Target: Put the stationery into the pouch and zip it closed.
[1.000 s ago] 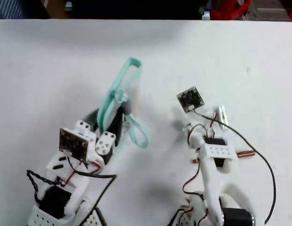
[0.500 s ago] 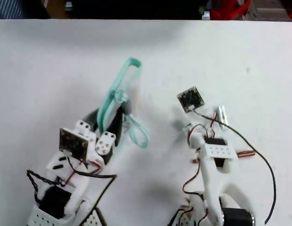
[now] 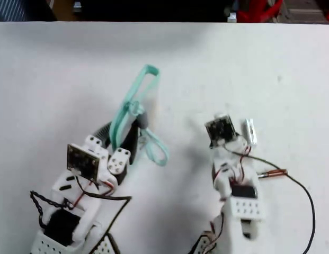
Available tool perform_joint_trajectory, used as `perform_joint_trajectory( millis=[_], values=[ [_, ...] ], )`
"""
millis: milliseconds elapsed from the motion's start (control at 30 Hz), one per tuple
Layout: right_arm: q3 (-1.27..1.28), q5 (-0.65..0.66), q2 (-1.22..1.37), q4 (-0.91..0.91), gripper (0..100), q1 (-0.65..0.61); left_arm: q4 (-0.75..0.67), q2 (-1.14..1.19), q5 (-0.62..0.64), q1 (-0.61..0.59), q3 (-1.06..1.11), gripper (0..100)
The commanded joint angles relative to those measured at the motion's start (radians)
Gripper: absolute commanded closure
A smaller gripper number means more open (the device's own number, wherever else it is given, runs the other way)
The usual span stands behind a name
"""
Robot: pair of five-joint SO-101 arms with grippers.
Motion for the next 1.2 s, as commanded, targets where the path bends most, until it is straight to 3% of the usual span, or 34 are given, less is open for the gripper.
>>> perform_joint_trajectory(
  millis=[0,167,800,933,1167],
  values=[
    [0.072,-0.011,-0.213,-0.013,98.1,-0.001,-0.014,0.016,-0.009,-0.004,-0.002,92],
    [0.089,-0.014,-0.375,0.137,98.1,-0.001,-0.011,0.016,-0.009,-0.004,-0.002,92],
    [0.081,-0.055,-0.392,0.154,98.1,0.012,-0.014,0.016,-0.011,-0.001,0.003,92],
    [0.015,-0.155,-0.39,0.266,98.1,0.041,-0.015,0.016,-0.011,0.001,0.002,92],
    [0.006,-0.163,-0.39,0.28,98.1,0.041,-0.015,0.016,-0.011,-0.001,0.002,92]
  ],
)
